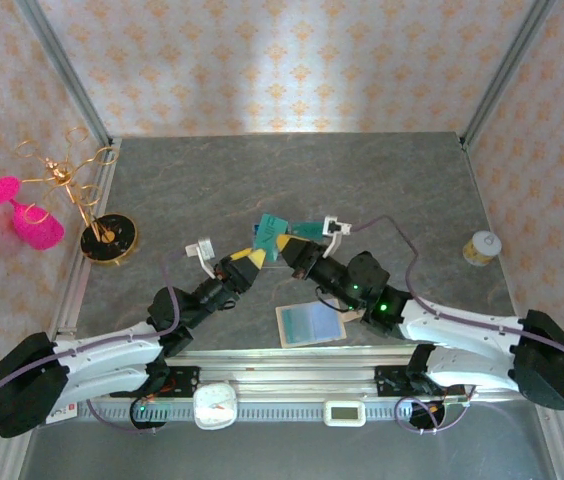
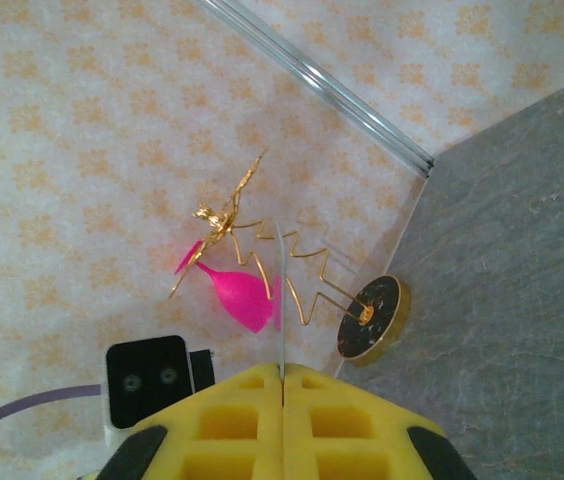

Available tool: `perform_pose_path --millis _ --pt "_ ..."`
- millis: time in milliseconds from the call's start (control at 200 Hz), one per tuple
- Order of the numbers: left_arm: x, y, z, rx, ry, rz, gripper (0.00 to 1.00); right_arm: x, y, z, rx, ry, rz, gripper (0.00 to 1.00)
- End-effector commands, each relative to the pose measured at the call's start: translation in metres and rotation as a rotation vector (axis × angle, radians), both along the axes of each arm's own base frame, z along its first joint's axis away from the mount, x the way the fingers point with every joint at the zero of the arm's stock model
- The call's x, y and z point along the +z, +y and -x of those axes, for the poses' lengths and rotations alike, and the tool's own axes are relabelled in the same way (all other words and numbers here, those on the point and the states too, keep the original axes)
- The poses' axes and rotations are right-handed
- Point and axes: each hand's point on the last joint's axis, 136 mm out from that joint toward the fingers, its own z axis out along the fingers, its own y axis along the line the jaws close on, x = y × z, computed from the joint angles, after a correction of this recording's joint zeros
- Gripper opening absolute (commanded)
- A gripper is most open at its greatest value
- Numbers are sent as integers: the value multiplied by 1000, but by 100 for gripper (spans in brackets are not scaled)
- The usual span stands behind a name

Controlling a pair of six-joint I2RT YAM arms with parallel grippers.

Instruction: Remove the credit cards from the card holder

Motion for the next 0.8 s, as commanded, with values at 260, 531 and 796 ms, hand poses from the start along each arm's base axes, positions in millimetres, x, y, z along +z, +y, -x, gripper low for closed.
perform_pose_path --millis 260,531,796 --pt "28 10 -2 39 -79 4 0 -15 13 9 29 15 84 1" --pt "2 -12 -22 -58 -83 -373 0 -53 -67 -2 -105 127 269 13" --pt "-23 -52 -56 -190 -218 -840 0 -79 -140 -10 -286 192 421 13"
